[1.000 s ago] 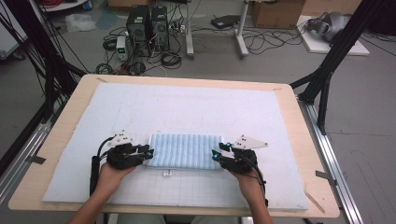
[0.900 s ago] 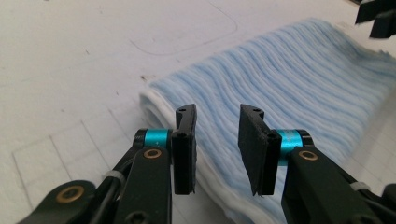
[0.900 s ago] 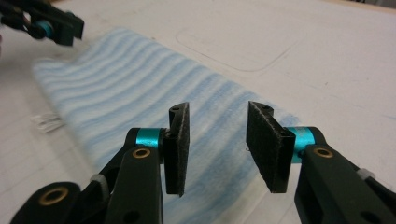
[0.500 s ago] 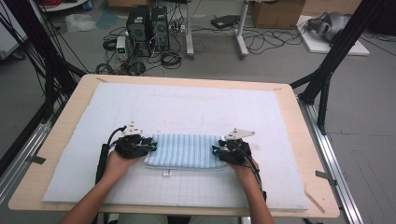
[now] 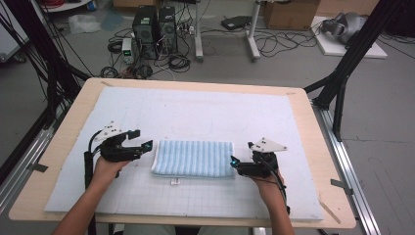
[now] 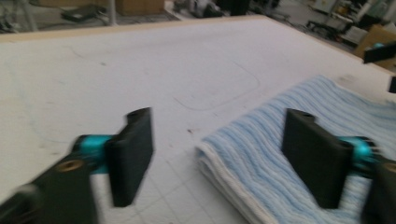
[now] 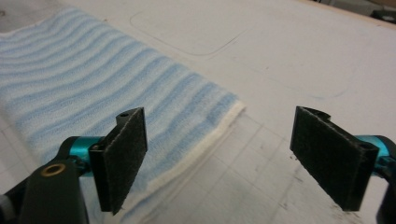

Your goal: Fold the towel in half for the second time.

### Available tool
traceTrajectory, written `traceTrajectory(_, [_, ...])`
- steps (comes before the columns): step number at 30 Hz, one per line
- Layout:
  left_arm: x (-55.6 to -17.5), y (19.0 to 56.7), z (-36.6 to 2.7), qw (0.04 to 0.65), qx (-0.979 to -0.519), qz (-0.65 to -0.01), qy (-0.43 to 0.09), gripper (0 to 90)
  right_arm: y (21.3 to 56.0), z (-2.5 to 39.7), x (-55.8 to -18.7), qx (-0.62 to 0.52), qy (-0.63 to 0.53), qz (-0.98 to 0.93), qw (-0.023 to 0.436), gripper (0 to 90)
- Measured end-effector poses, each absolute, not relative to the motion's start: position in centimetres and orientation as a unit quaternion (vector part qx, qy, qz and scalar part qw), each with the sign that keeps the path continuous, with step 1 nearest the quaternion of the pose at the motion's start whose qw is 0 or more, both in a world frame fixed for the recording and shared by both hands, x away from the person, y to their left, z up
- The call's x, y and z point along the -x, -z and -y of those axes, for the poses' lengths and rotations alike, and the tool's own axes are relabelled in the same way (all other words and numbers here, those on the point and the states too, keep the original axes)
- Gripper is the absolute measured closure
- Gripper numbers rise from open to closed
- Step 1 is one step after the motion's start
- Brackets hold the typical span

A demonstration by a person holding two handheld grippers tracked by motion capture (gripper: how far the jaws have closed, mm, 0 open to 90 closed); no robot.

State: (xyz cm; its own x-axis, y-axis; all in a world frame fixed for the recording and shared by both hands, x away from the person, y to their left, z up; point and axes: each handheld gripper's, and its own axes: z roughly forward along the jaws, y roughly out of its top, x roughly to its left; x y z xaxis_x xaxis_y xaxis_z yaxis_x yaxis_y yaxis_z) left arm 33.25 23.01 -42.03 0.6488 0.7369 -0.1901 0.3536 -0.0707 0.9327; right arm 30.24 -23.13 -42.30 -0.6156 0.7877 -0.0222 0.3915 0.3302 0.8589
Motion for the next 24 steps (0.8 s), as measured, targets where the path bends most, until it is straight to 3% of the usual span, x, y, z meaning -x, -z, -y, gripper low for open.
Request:
traceTrajectory(11, [-32.8, 41.4, -25.0, 0.592, -0.692, -0.372, -0.181, 15.5, 40.8, 27.0, -29.4, -0.391, -0.452, -0.752, 0.28, 11.4])
traceTrajectory(24, [-32.2, 41.2, -25.6, 0.589, -0.687, -0.377, -0.196, 15.6, 40.2, 27.5, -28.9, -0.395, -0.44, -0.751, 0.295, 11.4])
